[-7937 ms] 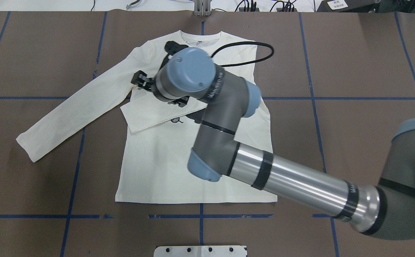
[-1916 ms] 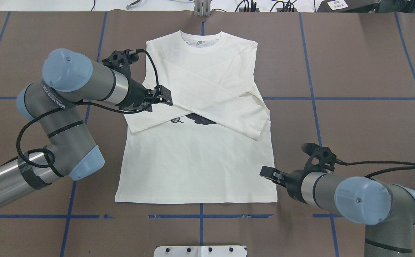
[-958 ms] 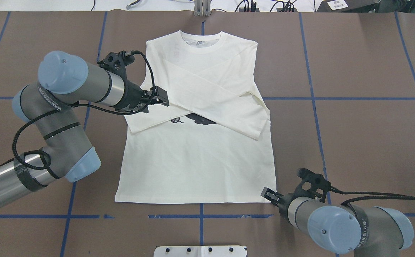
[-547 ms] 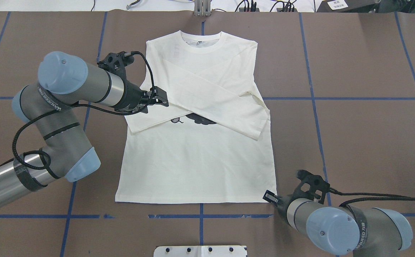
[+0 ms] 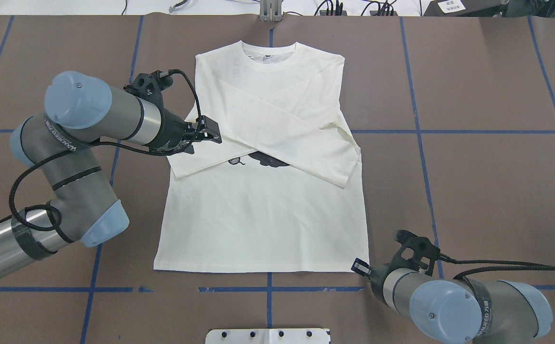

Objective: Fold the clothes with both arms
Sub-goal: 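Move both grippers to the hem corners nearest the robot and grasp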

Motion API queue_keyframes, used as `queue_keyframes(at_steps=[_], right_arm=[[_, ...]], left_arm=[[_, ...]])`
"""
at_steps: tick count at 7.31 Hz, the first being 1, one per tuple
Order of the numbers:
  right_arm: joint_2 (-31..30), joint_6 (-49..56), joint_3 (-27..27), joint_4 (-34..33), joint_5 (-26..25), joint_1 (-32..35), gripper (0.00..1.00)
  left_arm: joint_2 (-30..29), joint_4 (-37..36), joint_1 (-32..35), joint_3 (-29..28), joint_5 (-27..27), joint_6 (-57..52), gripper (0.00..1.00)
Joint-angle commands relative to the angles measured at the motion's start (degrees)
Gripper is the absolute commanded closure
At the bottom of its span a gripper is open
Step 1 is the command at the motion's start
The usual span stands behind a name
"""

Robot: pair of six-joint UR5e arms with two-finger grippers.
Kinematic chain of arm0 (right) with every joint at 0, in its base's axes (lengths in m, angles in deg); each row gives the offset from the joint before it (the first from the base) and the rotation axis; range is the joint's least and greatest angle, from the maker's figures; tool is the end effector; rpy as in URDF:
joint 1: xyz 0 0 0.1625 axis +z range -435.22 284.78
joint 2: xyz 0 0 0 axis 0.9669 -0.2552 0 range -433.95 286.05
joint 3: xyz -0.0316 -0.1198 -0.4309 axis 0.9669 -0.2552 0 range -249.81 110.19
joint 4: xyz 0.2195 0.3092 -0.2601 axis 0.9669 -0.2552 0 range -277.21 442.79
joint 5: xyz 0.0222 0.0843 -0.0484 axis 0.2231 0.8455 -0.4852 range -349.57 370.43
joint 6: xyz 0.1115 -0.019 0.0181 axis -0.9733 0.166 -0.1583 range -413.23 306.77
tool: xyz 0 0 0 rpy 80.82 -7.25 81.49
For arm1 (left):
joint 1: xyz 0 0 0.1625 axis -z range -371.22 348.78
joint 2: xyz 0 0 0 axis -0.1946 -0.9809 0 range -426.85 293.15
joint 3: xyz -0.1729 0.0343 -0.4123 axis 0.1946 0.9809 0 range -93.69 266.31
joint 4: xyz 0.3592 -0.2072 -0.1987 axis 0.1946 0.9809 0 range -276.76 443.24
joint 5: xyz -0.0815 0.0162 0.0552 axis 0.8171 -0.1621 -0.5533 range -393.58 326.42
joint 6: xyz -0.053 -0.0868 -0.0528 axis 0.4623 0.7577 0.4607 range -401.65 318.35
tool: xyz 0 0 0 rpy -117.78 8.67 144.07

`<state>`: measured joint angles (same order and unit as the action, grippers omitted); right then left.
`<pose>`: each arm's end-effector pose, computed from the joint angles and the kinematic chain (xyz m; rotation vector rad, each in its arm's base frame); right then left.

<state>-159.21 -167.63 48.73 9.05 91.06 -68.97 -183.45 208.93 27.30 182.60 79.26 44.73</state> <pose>-0.5359 -0.2115 0.3652 0.0155 -0.8889 0.5705 0.4963 -0.5086 0.2702 0.0981 1.2287 -0.2922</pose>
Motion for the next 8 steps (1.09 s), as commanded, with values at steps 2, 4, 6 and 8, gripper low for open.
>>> queue_keyframes(at_steps=[2, 4, 6, 8], right_arm=[[-0.61, 0.41, 2.14, 0.0, 2.86, 2.27, 1.0], [-0.61, 0.41, 2.05, 0.0, 2.95, 2.37, 1.0], [-0.61, 0.5, 1.96, 0.0, 2.87, 2.37, 1.0], [-0.7, 0.5, 1.96, 0.0, 2.78, 2.37, 1.0]], left_arm=[[16.89, -2.97, -14.98, 13.1, -16.08, 7.1, 0.21], [17.73, -12.17, -23.2, 15.14, -20.02, 15.28, 0.21], [17.73, -20.27, -24.72, 18.39, -20.46, 16.36, 0.23], [17.81, -22.5, -25.15, 19.21, -20.46, 16.88, 0.26]])
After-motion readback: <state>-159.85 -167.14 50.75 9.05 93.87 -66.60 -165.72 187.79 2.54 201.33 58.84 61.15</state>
